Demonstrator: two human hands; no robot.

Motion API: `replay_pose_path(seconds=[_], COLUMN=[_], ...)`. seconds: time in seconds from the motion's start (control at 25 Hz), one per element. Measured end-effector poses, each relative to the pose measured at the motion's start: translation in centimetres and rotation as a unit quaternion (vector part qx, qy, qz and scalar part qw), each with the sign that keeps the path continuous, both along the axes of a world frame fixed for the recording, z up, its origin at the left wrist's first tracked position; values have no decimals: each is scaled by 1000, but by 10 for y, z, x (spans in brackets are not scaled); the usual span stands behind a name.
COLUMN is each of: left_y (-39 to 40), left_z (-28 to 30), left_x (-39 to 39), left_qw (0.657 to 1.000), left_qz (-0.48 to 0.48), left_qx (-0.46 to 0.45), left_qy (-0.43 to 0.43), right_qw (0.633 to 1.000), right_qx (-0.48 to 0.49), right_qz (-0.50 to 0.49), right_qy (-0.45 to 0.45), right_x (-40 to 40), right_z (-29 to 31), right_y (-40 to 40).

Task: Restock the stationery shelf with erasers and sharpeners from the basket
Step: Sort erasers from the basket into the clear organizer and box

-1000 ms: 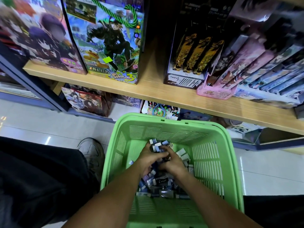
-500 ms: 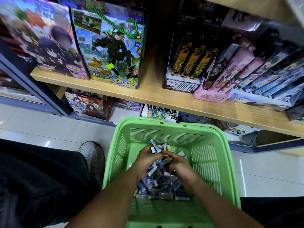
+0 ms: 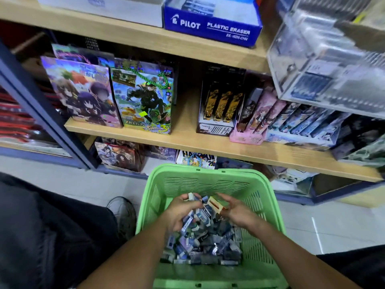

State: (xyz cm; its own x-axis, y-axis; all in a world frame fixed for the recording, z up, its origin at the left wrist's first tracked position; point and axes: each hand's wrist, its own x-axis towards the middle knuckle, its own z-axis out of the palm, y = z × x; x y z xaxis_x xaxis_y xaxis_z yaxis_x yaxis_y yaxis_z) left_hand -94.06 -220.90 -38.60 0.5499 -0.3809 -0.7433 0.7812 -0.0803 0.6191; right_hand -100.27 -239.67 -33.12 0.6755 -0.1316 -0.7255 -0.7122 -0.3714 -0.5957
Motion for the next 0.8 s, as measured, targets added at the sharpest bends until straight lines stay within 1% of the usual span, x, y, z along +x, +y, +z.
replay_pose_path(seconds=[0.04, 0.12, 0.2, 0.28, 0.32, 0.4, 0.44, 0.52, 0.64, 0.72, 0.76, 0.8], left_y=[1, 2, -2, -9, -13, -23, -26, -28, -22, -17, -15, -13], left_z=[6, 19, 32, 42, 45, 52, 52, 55, 58, 58, 54, 51], left_x=[1, 1, -1, -3, -5, -12, -14, -19, -20, -23, -25, -27], left_qw=[1000, 999, 997, 996, 995, 993, 993, 995, 996, 997, 997, 997], left_qz=[5, 22, 44, 67, 80, 93, 90, 70, 50, 45, 42, 42], left_qx=[-9, -33, -60, -62, -62, -67, -71, -77, -70, -61, -59, -57], left_qy=[-2, -9, -14, -14, -10, -2, -5, -4, -1, 8, 9, 12], right_qw=[1000, 990, 970, 958, 961, 971, 971, 963, 942, 920, 901, 891], right_qx=[12, 71, 117, 111, 85, 10, -6, 28, 122, 159, 173, 166], right_qz=[-18, -122, -211, -263, -264, -235, -229, -257, -310, -358, -397, -422], right_qy=[1, 7, 15, 12, -1, -43, -60, -72, -51, -29, -22, -17], right_x=[2, 2, 0, 0, 1, 3, 3, 0, -7, -9, -9, -8], right_z=[4, 17, 24, 24, 24, 18, 18, 23, 30, 26, 21, 15], right_y=[-2, -1, 3, 15, 22, 33, 37, 41, 37, 33, 33, 34])
